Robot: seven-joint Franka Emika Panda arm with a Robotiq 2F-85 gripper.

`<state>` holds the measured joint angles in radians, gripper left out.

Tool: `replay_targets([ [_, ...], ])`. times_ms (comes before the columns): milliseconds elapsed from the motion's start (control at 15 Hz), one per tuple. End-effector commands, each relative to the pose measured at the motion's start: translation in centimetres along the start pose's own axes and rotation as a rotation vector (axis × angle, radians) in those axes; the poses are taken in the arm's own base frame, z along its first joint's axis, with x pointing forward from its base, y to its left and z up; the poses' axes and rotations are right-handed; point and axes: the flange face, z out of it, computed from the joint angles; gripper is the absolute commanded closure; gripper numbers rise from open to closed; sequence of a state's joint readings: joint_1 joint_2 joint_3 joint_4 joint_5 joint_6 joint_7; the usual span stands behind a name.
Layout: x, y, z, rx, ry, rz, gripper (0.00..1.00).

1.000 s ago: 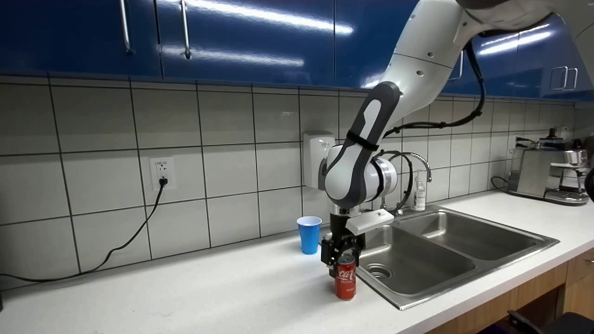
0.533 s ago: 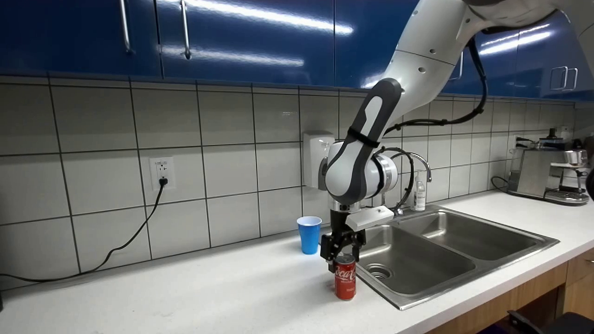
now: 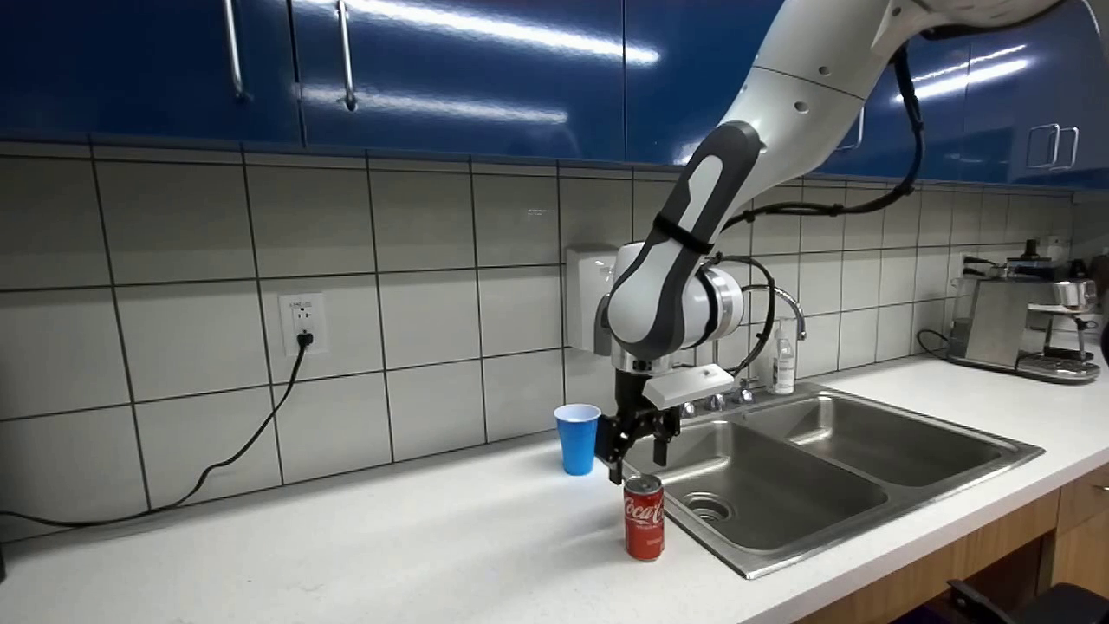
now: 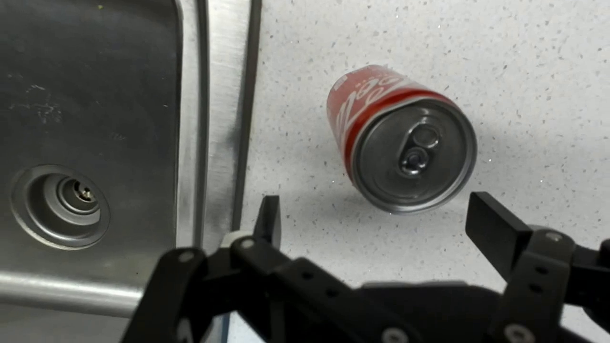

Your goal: Remove the can from the sink

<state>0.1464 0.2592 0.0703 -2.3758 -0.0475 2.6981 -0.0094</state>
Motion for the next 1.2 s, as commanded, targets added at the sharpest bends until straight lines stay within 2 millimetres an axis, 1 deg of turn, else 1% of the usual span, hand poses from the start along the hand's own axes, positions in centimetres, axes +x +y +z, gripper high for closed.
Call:
replay_targets([
  [0,-0.8,1.0,-2.2,-0.012,-0.004,0.036,0.00],
  [200,-1.2,2.5,-3.6,-0.026,-0.002,0.070,0.00],
  [467,-2.4,4.7,-5.4,-0.046,-0.013,0.128,0.00],
  [733,-4.3,6.7,-7.1,-0.055,-0.046,0.185,0.00],
  [1133,-8.2,9.1,-9.4,-0.059,-0.099,0.258,0.00],
])
